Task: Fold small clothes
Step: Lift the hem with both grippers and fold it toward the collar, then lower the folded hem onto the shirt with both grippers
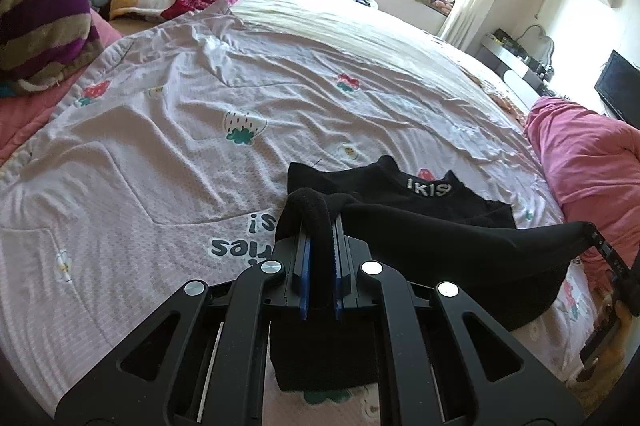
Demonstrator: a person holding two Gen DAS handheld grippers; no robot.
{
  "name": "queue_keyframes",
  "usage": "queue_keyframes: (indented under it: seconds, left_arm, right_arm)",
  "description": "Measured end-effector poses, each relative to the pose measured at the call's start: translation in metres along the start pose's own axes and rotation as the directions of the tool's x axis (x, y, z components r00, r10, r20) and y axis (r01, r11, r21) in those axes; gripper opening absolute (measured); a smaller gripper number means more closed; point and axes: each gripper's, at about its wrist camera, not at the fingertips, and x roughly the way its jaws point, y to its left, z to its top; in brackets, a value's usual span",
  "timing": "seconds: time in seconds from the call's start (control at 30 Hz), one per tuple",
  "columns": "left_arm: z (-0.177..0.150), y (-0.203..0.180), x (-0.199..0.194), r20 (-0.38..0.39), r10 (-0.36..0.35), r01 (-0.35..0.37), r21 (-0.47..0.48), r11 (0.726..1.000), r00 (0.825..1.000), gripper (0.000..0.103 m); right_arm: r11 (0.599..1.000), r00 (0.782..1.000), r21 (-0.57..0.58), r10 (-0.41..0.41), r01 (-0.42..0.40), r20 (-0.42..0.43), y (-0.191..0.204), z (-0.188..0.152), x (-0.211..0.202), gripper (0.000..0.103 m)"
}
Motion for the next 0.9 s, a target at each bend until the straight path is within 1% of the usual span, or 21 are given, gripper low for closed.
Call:
queue_keyframes:
  seconds: [0.13,0.4,0.43,0.47,0.5,0.53,0.57,0.63,0.7,0.8,0.83,0.9]
  left_arm:
    - [0.001,0.003,0.017,-0.021,0.012,-0.012,-0.003,1.0,1.0,0.003]
    - [0.004,0.0,0.039,-0.024,0.044,-0.044,-0.006,0.999,0.999,0.004]
    - [0.004,0.0,0.041,-0.026,0.048,-0.048,-0.009,0.999,0.998,0.005]
    - [0.004,0.0,0.043,-0.024,0.055,-0.056,-0.011,0.998,0.998,0.006]
    - [0.004,0.0,0.042,-0.012,0.07,-0.07,-0.01,0.998,0.998,0.008]
    - [0.004,0.0,0.041,0.001,0.089,-0.089,-0.001,0.996,0.996,0.01]
    - [0.004,-0.001,0.038,0.014,0.107,-0.107,0.016,0.994,0.994,0.01]
    - [0.005,-0.001,0.032,0.03,0.107,-0.108,0.02,0.994,0.994,0.011]
    - [0.005,-0.001,0.025,0.049,0.113,-0.115,0.03,0.993,0.992,0.014]
    - [0.002,-0.009,0.017,0.059,0.112,-0.117,0.076,0.99,0.992,0.016]
    - [0.001,-0.011,0.017,0.057,0.106,-0.111,0.084,0.99,0.993,0.016]
    - [-0.004,-0.018,0.016,0.047,0.089,-0.094,0.107,0.99,0.995,0.016]
  right_arm:
    - [1.0,1.0,0.003,-0.009,0.009,-0.019,-0.004,-0.006,0.018,0.009]
    - [0.999,0.997,0.016,-0.032,0.034,-0.075,-0.012,-0.014,0.054,0.009]
    - [0.999,0.996,0.017,-0.036,0.037,-0.078,-0.012,-0.015,0.056,0.012]
    - [0.999,0.996,0.018,-0.05,0.051,-0.077,-0.013,-0.015,0.058,0.025]
    - [0.998,0.995,0.02,-0.063,0.064,-0.074,-0.013,-0.015,0.059,0.036]
    - [0.998,0.996,0.022,-0.059,0.061,-0.072,-0.014,-0.016,0.059,0.04]
    - [0.998,0.996,0.026,-0.056,0.058,-0.071,-0.015,-0.016,0.059,0.04]
    - [0.998,0.996,0.025,-0.055,0.057,-0.064,-0.016,-0.016,0.056,0.04]
    - [0.999,0.998,0.013,-0.048,0.049,-0.047,-0.014,-0.016,0.051,0.04]
    - [0.999,0.999,-0.015,-0.031,0.03,-0.036,-0.008,-0.018,0.046,0.04]
    - [0.999,0.999,-0.032,-0.023,0.022,-0.04,-0.004,-0.019,0.044,0.039]
    - [0.998,0.998,-0.062,-0.004,0.001,-0.055,0.003,-0.024,0.044,0.033]
